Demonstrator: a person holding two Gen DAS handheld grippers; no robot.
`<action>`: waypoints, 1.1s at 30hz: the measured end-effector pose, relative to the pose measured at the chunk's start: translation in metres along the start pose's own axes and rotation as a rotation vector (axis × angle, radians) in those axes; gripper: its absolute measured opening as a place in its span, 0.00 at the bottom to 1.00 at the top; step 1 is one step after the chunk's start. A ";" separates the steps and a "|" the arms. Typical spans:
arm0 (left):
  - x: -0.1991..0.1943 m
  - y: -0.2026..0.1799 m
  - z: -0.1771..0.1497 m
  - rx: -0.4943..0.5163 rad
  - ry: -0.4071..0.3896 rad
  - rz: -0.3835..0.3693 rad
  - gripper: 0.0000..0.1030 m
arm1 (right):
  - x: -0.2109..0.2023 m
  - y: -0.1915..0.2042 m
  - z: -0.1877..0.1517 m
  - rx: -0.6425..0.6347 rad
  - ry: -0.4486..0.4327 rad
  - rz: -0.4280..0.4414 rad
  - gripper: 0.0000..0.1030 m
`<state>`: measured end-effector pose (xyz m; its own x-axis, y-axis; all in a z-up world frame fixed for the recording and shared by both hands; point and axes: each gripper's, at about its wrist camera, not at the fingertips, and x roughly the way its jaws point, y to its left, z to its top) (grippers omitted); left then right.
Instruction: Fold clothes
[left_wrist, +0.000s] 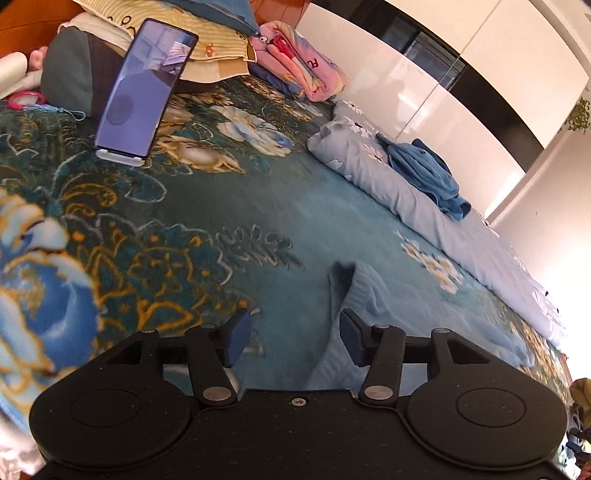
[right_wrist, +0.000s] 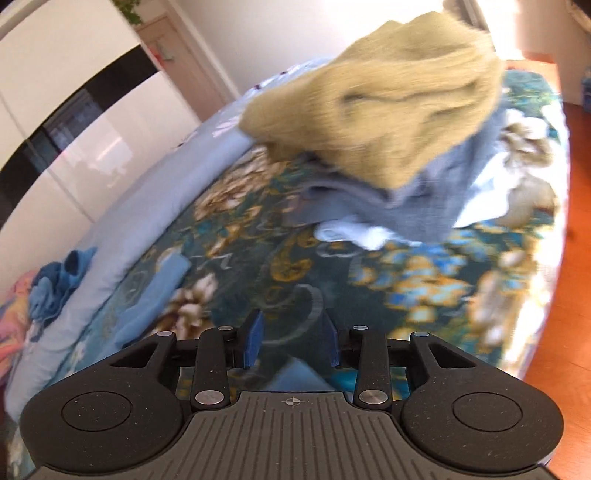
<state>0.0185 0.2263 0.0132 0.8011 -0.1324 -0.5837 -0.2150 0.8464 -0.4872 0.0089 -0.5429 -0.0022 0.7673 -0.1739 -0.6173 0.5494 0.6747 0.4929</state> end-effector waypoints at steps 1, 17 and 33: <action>0.009 -0.004 0.004 -0.003 0.002 -0.014 0.50 | 0.012 0.011 0.002 -0.012 0.023 0.032 0.31; 0.130 -0.057 0.015 0.021 0.134 -0.024 0.48 | 0.210 0.107 0.042 0.082 0.239 0.214 0.38; 0.147 -0.090 0.026 0.143 0.015 0.012 0.15 | 0.223 0.150 0.078 -0.108 0.103 0.168 0.03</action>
<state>0.1698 0.1441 -0.0118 0.7901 -0.1288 -0.5993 -0.1419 0.9127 -0.3832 0.2885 -0.5367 -0.0183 0.8039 0.0178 -0.5946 0.3741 0.7620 0.5285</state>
